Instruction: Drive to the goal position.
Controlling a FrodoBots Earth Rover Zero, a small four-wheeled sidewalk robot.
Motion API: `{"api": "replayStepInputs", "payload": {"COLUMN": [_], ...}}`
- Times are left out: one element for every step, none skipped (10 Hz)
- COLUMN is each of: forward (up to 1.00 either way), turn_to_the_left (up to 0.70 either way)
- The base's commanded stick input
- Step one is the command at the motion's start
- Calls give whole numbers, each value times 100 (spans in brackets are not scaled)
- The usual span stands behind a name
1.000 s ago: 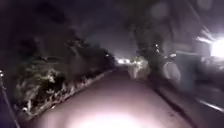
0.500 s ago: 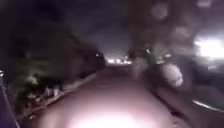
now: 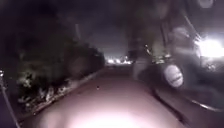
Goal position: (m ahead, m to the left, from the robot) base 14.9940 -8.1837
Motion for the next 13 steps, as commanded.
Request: {"api": "replayStepInputs", "payload": {"forward": [50,50,50,50,50,50,50,50,50,50,50,50,50], "turn_to_the_left": [0,0,0,0,0,0,0,0,0,3,3,0,8]}}
